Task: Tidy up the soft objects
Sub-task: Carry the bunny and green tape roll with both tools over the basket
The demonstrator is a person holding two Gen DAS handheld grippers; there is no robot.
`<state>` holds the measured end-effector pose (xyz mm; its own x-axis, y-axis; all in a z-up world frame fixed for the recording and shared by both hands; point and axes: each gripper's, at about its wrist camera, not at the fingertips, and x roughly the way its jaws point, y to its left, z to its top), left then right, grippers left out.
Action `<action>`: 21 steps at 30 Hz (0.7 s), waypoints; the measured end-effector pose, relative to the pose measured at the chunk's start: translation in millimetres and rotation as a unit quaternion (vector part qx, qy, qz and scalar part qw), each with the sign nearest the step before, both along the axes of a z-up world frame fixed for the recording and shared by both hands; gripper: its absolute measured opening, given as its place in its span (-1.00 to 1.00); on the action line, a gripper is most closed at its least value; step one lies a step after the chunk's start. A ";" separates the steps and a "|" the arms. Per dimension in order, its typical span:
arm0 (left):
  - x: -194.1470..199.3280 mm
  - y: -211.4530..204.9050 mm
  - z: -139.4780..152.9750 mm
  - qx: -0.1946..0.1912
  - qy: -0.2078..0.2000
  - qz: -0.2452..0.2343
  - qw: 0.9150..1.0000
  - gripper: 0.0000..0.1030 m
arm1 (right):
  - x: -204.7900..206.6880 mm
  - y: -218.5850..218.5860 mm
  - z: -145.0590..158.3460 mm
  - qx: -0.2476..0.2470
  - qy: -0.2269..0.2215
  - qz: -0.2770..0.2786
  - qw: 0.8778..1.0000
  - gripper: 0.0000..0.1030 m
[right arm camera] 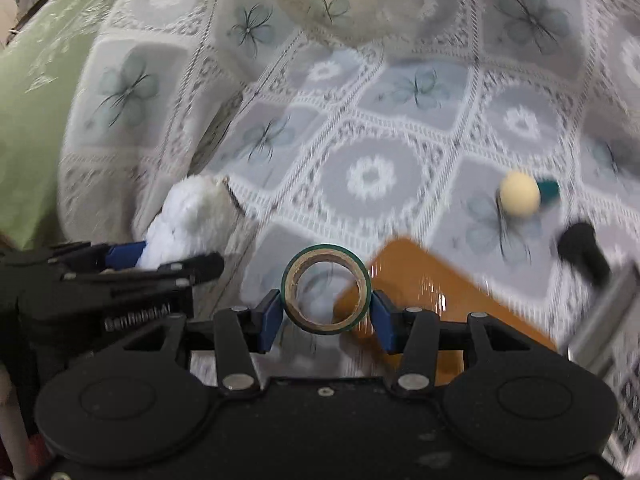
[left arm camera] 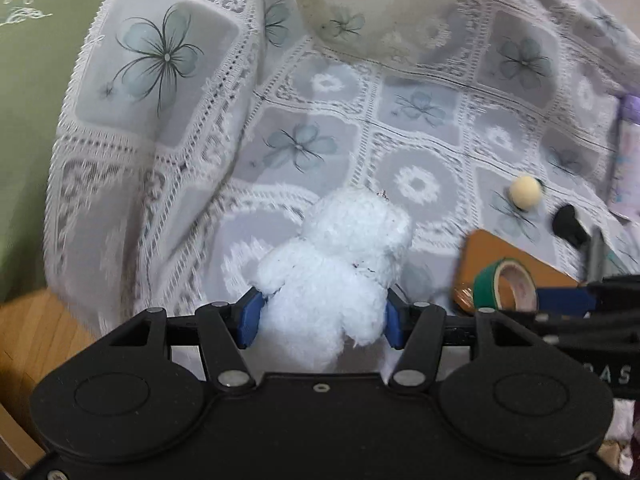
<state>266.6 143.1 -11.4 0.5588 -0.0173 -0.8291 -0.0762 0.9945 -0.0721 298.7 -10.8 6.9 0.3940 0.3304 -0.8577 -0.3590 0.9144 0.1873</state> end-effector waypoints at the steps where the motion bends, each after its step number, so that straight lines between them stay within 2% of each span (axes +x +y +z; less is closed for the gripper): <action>1: -7.5 -4.4 2.9 -0.001 -0.001 -0.003 1.000 0.08 | -11.4 -6.9 1.3 0.004 0.003 -0.003 1.000 -0.08; 6: -39.8 -36.3 15.8 -0.014 -0.010 -0.031 0.999 0.08 | -64.6 -47.9 5.8 0.007 0.004 -0.030 1.000 -0.08; 11: -71.3 -77.1 22.1 -0.029 -0.011 -0.075 0.997 0.09 | -118.4 -99.2 8.4 0.012 0.001 -0.091 0.996 -0.08; 16: -102.7 -113.0 25.2 -0.033 -0.012 -0.115 0.993 0.09 | -163.8 -153.0 10.5 0.030 0.003 -0.167 0.985 -0.08; 21: -132.7 -134.6 25.5 -0.029 -0.015 -0.136 0.990 0.09 | -209.2 -191.6 17.1 0.038 -0.014 -0.228 0.973 -0.08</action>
